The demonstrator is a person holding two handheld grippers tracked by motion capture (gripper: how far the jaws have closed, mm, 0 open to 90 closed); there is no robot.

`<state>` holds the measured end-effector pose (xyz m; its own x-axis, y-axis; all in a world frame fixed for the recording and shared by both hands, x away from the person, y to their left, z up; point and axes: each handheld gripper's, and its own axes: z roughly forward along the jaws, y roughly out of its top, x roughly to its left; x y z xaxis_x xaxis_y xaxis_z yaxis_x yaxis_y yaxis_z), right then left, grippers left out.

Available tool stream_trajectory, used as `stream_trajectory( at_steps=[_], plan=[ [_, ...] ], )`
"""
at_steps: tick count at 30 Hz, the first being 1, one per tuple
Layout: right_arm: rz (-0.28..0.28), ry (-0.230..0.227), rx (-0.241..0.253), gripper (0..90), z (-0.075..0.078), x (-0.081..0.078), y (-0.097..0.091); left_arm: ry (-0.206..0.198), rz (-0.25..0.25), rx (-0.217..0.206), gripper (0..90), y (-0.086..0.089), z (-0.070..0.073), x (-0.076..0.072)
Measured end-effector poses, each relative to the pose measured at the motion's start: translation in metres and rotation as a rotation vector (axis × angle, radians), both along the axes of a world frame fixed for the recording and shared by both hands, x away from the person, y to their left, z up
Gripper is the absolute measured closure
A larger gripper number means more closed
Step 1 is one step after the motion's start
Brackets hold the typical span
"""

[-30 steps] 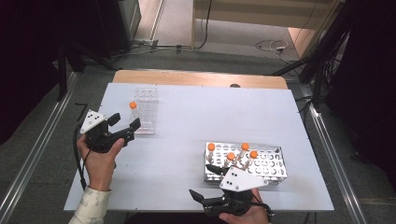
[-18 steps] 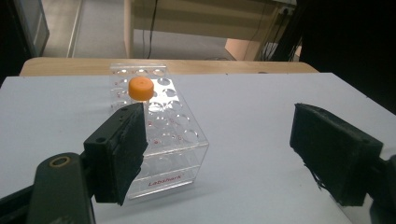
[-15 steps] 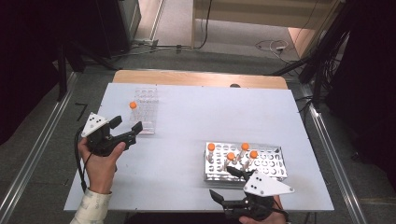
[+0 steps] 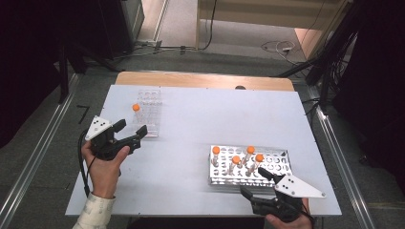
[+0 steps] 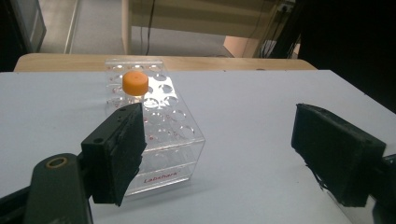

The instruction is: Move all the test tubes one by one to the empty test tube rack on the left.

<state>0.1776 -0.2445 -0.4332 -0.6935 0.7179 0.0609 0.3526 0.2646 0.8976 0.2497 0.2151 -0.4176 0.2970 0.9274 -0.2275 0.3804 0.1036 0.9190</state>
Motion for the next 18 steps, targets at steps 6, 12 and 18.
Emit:
stream_trajectory(
  at_steps=[6, 12, 18],
  plan=[
    [-0.082, -0.011, -0.013, 18.8, -0.006, 0.009, -0.011, -0.001, 0.000, 0.004, 17.8, -0.001, 0.000, 0.000],
    [-0.143, -0.013, -0.034, 22.1, -0.015, 0.022, -0.013, 0.003, -0.003, 0.010, 17.8, -0.001, 0.000, 0.000],
    [-0.171, 0.004, -0.044, 33.2, -0.023, 0.037, -0.012, 0.004, -0.005, 0.008, 17.7, -0.003, -0.002, 0.001]
  ],
)
